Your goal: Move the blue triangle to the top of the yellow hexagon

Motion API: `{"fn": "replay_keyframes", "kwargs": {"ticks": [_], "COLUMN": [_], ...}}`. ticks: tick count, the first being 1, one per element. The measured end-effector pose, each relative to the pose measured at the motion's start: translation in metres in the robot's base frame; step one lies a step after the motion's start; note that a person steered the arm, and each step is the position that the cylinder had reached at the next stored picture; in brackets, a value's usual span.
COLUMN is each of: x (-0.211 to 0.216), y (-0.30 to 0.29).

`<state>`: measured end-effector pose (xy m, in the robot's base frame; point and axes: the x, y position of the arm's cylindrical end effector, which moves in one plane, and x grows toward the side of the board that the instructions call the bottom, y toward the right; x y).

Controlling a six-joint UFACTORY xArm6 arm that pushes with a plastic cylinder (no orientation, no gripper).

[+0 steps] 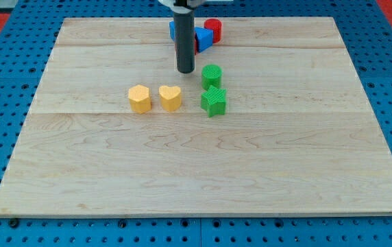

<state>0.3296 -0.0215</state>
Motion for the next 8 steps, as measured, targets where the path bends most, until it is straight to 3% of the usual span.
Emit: {"fn": "replay_keyframes", "kwargs": {"ticks": [1,2,3,4,8], "x": [-0.019,-0.078,-0.138,-0.136,-0.029], "y": [0.054,0.116,0.121,0.079,0.081]}}
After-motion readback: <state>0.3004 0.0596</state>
